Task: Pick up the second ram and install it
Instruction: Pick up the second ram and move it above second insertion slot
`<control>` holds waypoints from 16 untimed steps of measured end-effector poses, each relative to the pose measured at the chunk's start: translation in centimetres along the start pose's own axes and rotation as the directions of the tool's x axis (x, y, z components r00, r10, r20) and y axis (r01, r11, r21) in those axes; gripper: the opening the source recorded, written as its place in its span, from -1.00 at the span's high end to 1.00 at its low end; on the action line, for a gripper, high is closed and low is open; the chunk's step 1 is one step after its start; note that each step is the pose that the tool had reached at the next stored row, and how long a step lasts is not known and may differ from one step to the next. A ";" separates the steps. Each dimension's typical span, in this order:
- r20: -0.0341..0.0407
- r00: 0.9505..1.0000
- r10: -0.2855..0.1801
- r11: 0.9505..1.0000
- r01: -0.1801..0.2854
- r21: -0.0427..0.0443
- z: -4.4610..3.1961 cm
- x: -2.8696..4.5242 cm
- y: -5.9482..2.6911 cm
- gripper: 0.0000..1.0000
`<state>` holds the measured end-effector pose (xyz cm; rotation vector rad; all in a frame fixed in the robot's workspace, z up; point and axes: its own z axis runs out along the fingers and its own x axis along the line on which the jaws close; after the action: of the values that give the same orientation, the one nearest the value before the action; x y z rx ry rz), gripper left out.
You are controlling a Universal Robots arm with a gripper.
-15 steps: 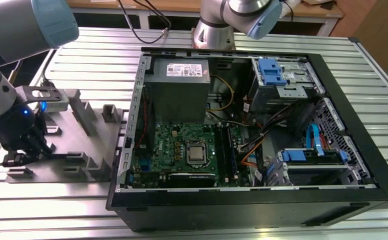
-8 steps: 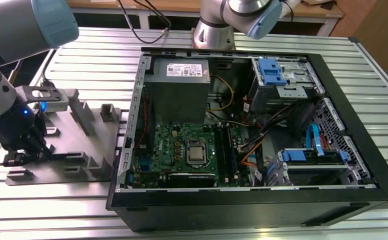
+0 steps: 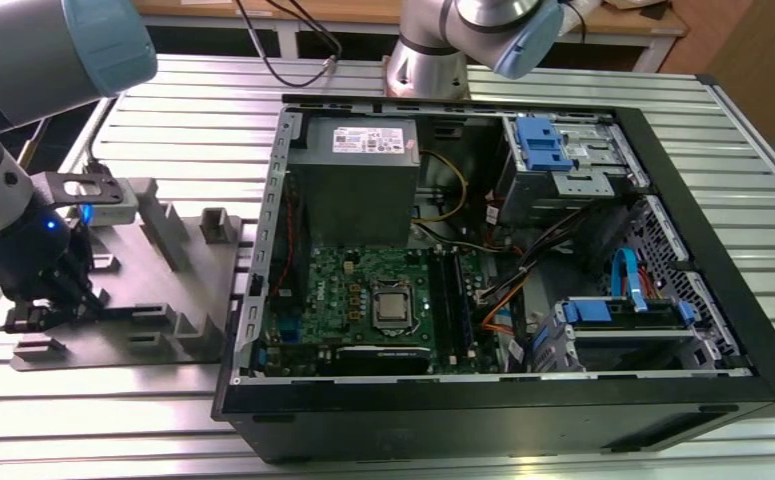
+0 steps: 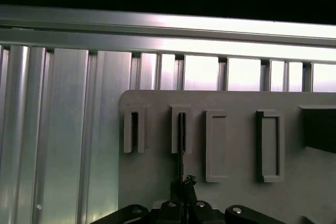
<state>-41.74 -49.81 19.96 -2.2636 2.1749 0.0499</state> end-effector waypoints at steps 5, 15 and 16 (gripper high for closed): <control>0.000 1.000 0.001 1.000 -0.001 0.000 0.01 0.00 0.00 0.84; 0.000 1.000 0.002 1.000 -0.002 0.000 -0.26 0.00 0.01 0.84; 0.000 1.000 0.002 1.000 -0.002 0.000 -0.32 0.00 0.01 0.84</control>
<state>-41.75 -49.81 20.28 -2.2612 2.1772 0.0504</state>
